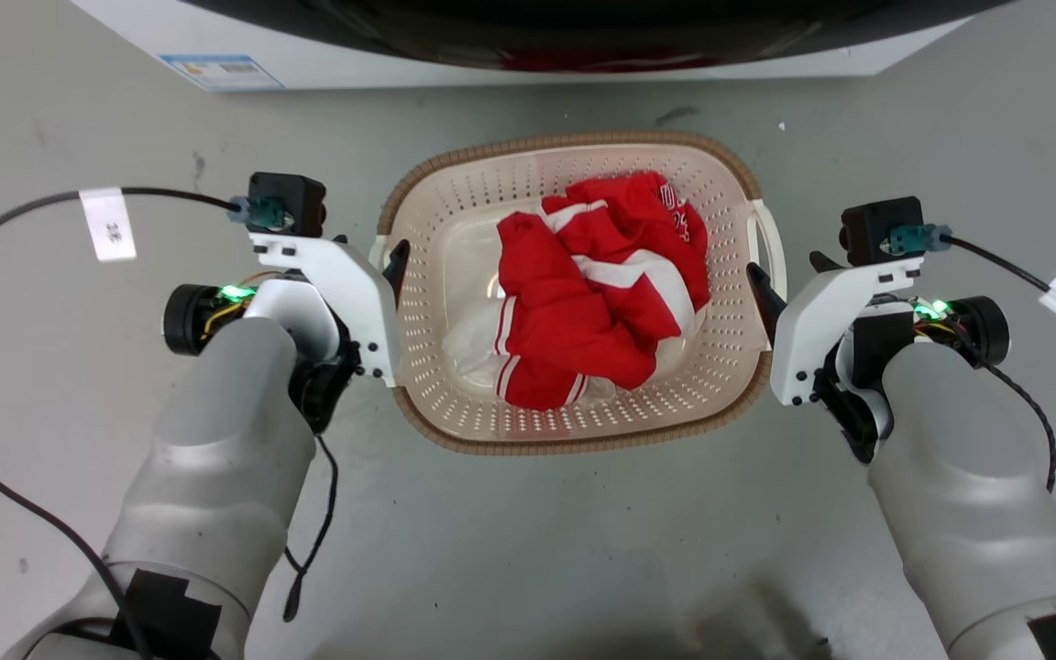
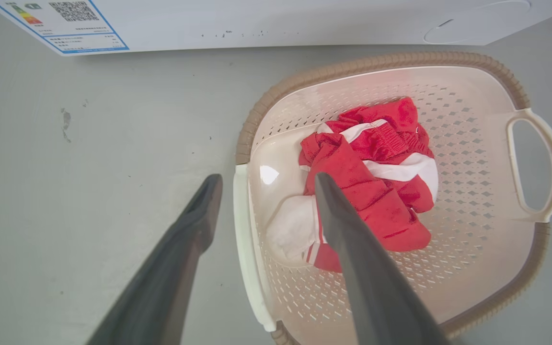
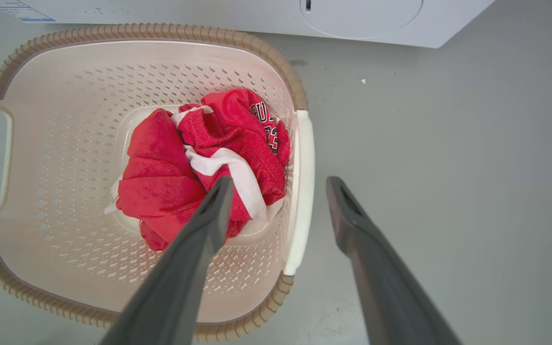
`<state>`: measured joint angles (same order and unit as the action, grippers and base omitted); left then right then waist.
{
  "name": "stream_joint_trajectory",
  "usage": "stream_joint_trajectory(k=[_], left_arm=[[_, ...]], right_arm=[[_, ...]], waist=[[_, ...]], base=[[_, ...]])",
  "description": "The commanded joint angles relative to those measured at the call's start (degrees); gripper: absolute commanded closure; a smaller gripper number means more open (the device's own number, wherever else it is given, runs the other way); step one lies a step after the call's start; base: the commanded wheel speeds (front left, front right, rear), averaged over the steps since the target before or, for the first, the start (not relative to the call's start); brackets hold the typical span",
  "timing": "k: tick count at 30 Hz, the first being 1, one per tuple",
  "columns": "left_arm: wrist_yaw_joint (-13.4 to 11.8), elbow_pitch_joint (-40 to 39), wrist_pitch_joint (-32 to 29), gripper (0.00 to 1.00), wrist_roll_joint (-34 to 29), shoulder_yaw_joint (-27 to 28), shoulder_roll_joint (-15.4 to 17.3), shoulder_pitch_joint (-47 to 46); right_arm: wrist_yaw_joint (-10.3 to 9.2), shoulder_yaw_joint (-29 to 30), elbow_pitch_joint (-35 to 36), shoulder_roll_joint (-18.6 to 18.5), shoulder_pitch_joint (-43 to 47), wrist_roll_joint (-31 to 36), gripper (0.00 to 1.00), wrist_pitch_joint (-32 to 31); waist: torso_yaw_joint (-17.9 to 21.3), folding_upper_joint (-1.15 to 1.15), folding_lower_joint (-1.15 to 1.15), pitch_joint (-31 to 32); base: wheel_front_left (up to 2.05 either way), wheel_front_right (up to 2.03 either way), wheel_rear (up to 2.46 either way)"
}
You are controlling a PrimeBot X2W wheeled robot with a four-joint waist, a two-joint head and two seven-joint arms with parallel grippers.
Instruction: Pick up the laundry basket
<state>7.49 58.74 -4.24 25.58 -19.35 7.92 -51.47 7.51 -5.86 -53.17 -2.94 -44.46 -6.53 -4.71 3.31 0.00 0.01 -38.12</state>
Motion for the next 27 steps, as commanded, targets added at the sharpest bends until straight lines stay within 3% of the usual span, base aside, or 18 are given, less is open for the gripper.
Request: stream_joint_trajectory(k=[1, 11, 27], left_arm=[[-0.07, 1.01, -1.44, 0.0, 1.58, -1.05, 0.52, -1.24], [-0.06, 3.61, -8.25, 0.0, 9.42, -6.94, 2.97, -5.44], [-0.06, 6.17, -8.49, 0.0, 14.83, -14.12, 3.63, -11.22]], right_arm=[[-0.04, -0.34, -2.29, 0.11, -2.17, -1.46, 0.0, -0.76], [-0.04, -4.66, -13.44, 0.1, -11.56, -6.73, 0.0, -3.87], [-0.04, -9.95, -18.94, 0.12, -18.34, -11.49, 0.0, -3.91]], waist=[[0.43, 0.0, -0.01, -1.88], [1.11, 0.0, -0.01, -7.23], [0.86, 0.0, -0.01, -14.68]], base=[[0.0, 0.0, 0.0], [0.0, 0.0, 0.0], [0.0, 0.0, 0.0]])
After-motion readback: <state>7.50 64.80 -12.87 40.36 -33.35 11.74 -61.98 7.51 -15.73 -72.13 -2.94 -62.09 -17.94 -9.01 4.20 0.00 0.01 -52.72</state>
